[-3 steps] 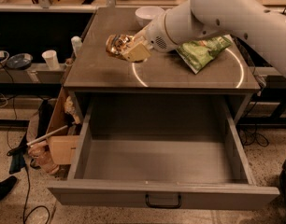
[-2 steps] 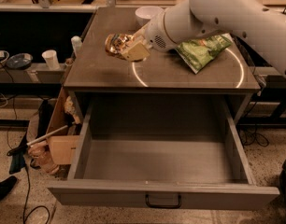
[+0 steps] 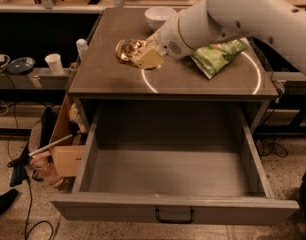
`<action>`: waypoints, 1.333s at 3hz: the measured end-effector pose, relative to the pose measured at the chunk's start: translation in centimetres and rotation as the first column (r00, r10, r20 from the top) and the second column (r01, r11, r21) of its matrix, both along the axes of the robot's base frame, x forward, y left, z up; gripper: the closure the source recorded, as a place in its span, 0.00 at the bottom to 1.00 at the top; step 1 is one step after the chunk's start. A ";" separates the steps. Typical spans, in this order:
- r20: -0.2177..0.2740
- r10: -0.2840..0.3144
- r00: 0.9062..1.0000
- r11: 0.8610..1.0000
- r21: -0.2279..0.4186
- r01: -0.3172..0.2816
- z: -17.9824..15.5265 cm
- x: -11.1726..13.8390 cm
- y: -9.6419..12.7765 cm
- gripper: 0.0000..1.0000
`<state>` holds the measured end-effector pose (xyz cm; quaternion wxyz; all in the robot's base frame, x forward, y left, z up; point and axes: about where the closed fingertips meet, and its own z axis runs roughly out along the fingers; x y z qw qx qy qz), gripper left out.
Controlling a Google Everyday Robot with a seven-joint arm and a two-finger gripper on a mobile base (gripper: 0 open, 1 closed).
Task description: Place orange can into top drawer
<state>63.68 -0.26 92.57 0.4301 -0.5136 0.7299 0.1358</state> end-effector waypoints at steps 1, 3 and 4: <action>-0.013 -0.089 0.996 0.994 -0.057 0.088 0.6 -4.1 -2.7 1.00; -0.077 -0.208 0.975 0.975 -0.101 0.200 -3.6 -8.6 -5.2 1.00; -0.120 -0.231 0.966 0.971 -0.094 0.221 -5.7 -10.1 -5.8 1.00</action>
Offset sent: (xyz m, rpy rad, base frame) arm -0.0885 -0.0574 -0.0255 -0.1221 0.0552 -0.2170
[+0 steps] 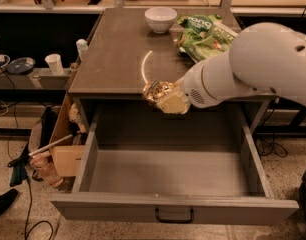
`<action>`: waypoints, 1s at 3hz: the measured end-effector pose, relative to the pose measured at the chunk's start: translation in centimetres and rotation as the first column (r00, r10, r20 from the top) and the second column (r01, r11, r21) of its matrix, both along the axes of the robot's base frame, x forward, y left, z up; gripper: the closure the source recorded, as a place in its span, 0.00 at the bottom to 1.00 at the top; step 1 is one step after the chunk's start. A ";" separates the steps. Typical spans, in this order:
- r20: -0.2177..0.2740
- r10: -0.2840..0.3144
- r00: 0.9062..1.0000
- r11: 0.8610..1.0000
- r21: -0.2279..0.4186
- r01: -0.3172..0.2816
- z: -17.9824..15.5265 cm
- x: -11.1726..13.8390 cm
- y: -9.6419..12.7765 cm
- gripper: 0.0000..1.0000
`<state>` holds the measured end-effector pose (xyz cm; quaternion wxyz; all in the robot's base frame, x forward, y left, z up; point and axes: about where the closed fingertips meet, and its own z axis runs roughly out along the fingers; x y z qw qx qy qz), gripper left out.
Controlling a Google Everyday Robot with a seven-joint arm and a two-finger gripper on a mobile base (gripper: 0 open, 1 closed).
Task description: Place orange can into top drawer
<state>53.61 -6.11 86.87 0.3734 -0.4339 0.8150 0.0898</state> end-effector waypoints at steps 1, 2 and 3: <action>-0.031 -0.022 0.999 1.000 0.010 0.023 -1.3 -1.3 -0.5 1.00; -0.052 -0.063 0.997 0.998 0.001 0.063 -3.4 -3.2 -1.2 1.00; -0.052 -0.063 0.997 0.998 0.000 0.063 -3.4 -3.2 -1.2 1.00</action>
Offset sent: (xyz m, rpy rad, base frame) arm -0.0375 -0.0170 -0.0388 0.0168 0.1009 -0.0765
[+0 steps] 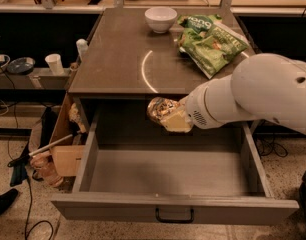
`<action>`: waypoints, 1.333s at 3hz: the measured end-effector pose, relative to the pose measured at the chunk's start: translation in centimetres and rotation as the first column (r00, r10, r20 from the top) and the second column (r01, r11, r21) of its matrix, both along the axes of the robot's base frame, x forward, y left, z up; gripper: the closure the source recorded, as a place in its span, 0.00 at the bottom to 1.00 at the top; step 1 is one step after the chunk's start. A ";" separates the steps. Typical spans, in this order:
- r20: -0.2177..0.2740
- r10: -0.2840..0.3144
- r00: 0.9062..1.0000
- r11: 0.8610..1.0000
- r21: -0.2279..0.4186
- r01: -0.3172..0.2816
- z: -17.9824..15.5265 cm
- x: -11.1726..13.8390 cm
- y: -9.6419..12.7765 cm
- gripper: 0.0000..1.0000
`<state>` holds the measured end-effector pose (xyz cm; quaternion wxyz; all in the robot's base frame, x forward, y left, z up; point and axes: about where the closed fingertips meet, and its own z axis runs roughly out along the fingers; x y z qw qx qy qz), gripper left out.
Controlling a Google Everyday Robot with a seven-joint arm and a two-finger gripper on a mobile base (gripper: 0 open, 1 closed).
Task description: Place orange can into top drawer
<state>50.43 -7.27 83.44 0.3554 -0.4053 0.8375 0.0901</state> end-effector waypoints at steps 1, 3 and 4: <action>0.023 -0.016 1.000 1.000 -0.001 0.016 0.1 0.2 0.2 1.00; -0.075 0.044 0.996 0.999 0.006 -0.044 -4.7 -1.7 0.9 1.00; -0.111 0.106 0.988 0.994 0.046 -0.101 -7.2 -3.0 1.2 1.00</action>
Offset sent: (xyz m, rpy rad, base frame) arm -0.0127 0.0101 -0.0499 -0.0168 0.1017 0.0418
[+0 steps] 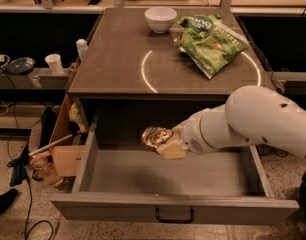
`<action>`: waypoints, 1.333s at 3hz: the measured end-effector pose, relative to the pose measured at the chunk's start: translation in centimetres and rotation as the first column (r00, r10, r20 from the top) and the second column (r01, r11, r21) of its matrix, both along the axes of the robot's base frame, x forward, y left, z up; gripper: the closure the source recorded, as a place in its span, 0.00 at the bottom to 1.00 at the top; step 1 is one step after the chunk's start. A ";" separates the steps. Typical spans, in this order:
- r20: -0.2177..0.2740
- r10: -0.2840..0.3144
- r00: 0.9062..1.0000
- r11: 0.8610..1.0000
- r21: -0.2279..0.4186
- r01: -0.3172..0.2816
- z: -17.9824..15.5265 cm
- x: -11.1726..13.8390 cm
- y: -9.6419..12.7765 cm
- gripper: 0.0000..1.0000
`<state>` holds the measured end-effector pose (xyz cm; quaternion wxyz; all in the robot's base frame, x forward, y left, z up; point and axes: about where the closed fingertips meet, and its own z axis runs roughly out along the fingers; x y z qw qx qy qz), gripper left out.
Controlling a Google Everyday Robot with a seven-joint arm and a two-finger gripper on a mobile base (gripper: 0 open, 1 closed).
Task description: Place orange can into top drawer
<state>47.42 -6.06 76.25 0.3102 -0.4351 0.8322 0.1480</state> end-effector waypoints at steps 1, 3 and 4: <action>-0.012 0.048 0.999 0.998 0.034 -0.048 -2.6 -1.0 0.5 1.00; -0.005 0.027 1.000 0.999 0.026 -0.026 -6.5 -1.6 1.2 1.00; 0.019 -0.030 0.999 0.999 -0.021 0.030 -8.1 -1.3 1.4 1.00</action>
Offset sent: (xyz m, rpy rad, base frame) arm -0.0177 0.0109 -0.0741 0.0674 0.0252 0.0442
